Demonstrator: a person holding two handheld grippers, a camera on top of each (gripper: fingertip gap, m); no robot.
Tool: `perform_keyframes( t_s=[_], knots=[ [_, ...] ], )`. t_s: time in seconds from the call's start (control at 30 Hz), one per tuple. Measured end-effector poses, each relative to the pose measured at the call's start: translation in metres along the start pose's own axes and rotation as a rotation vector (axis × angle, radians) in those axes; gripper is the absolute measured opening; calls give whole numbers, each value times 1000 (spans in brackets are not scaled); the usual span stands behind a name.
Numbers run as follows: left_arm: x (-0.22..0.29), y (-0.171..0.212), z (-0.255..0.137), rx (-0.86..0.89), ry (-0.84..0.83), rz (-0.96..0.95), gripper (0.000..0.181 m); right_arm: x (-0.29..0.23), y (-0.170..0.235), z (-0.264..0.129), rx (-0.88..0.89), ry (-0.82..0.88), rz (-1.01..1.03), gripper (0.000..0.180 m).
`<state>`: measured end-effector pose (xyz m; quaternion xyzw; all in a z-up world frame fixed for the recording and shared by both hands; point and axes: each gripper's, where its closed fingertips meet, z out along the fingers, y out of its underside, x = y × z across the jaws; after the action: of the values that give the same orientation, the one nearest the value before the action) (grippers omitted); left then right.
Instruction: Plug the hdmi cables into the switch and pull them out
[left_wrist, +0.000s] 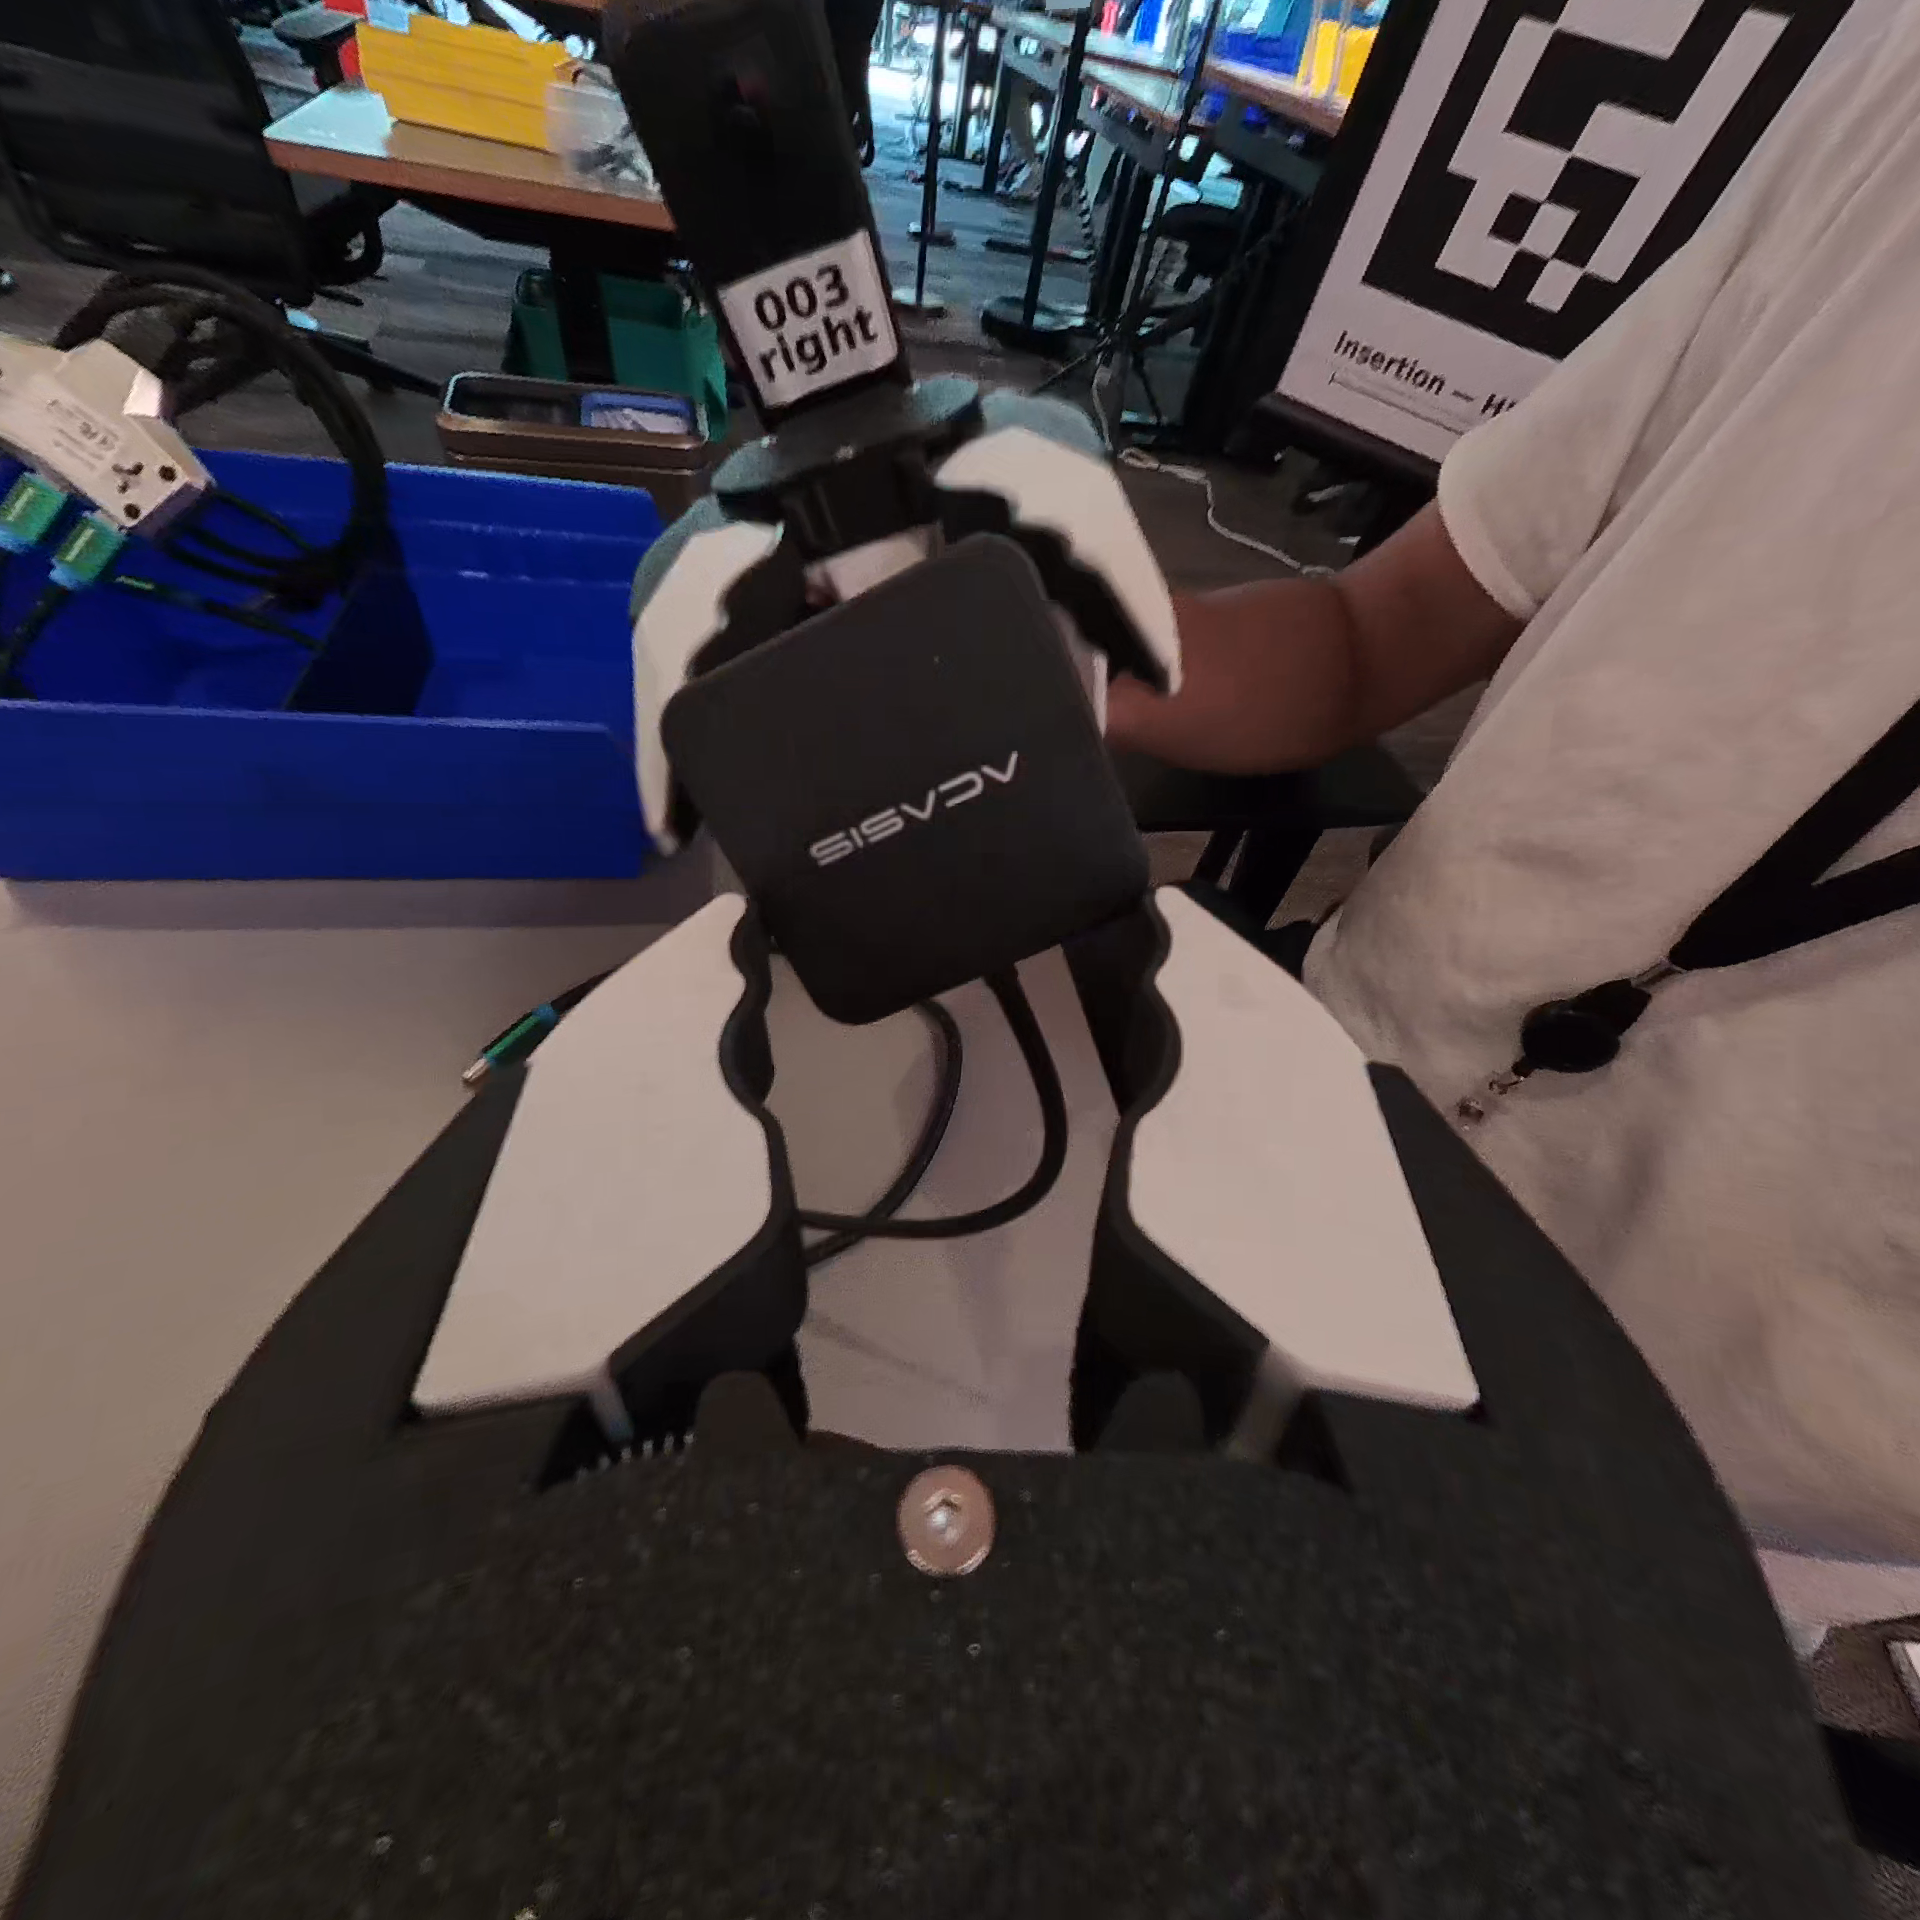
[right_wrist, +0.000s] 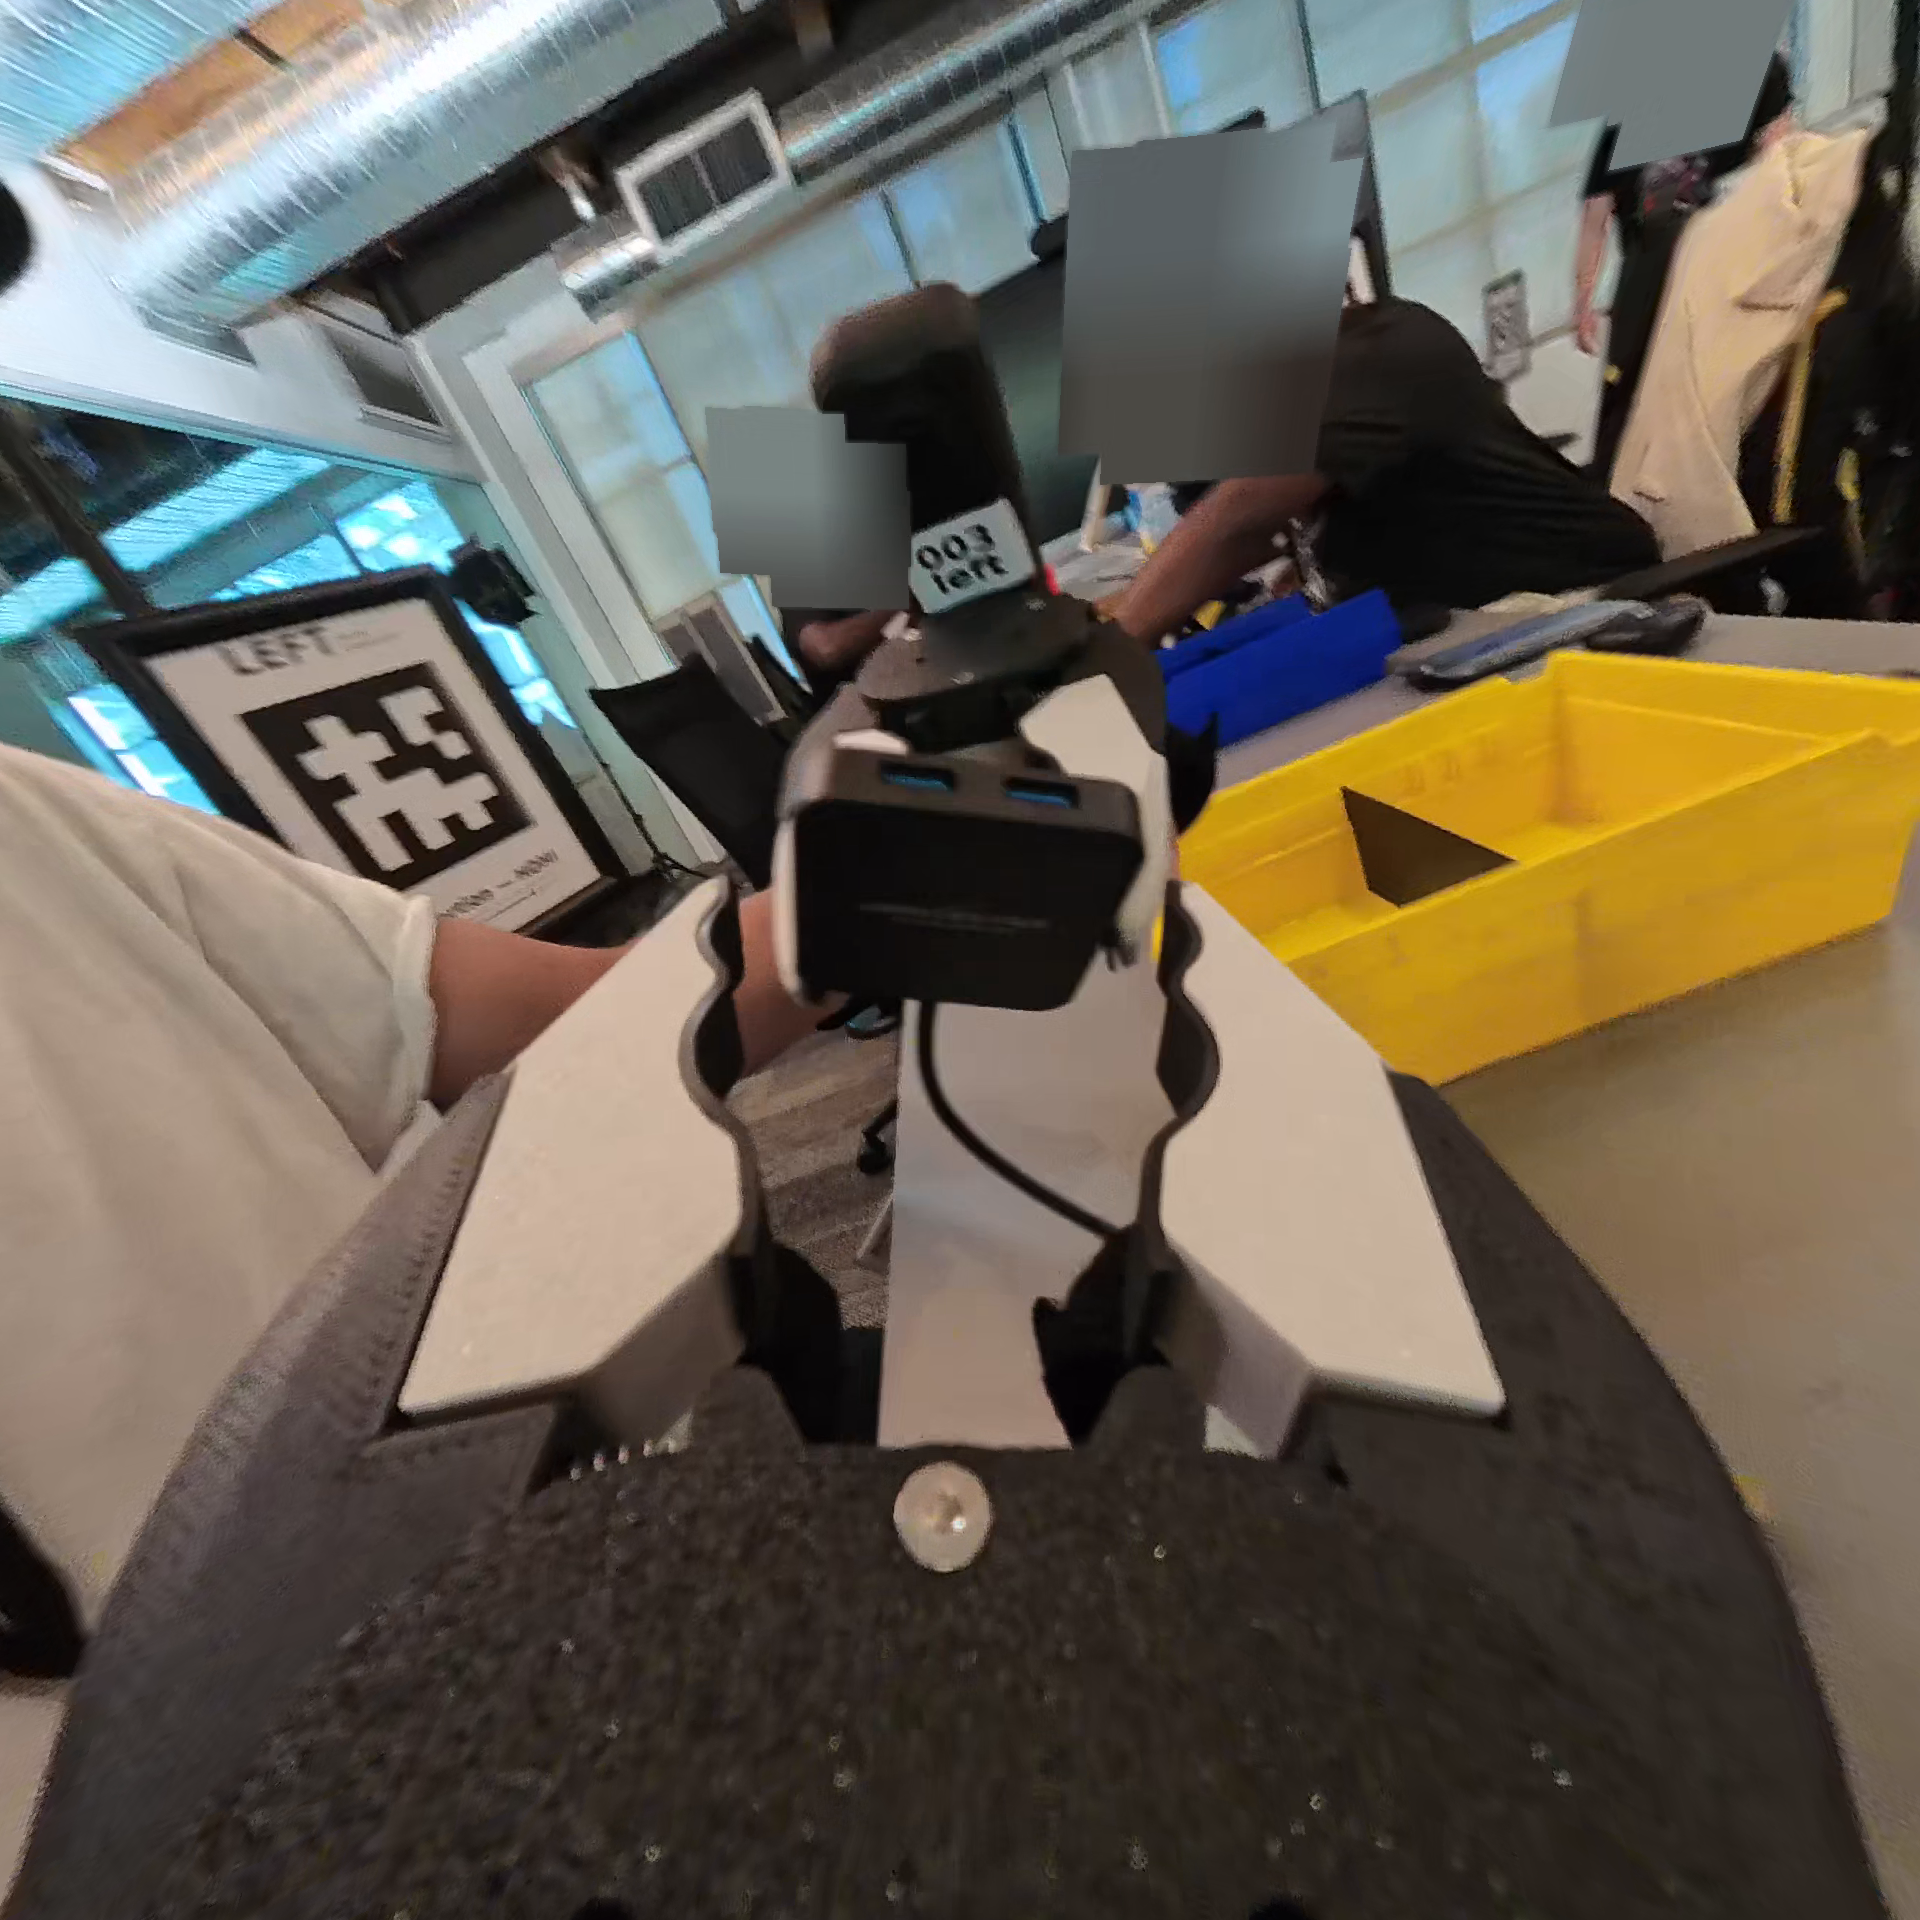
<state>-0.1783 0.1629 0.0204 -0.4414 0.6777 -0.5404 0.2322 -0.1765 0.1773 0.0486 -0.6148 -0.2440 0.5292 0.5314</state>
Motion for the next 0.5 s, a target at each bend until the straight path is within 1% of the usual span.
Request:
perform_keyframes(
  t_s=[0.07,0.1,0.2,0.27,0.3,0.37,0.4,0.5],
  knots=[
    [0,2,6,-10,11,4,66,11,10,2,-30,61,-7,90],
    [0,3,9,-20,11,9,66,11,10,2,-19,55,0,90],
    [-1,7,16,-43,21,6,66,4,8,5,23,-3,49,82],
    [-3,13,18,-65,13,-2,66,5,8,6,40,12,27,72],
    [-6,14,18,-64,-5,-6,66,7,9,6,36,32,1,72],
    [-14,17,14,-48,-59,-37,62,16,7,2,41,117,-83,72],
    [-17,20,11,-42,-72,-70,59,20,9,0,14,170,-149,72],
    [-26,24,-2,3,-134,-182,64,48,18,-8,-138,450,-439,72]
  ],
)
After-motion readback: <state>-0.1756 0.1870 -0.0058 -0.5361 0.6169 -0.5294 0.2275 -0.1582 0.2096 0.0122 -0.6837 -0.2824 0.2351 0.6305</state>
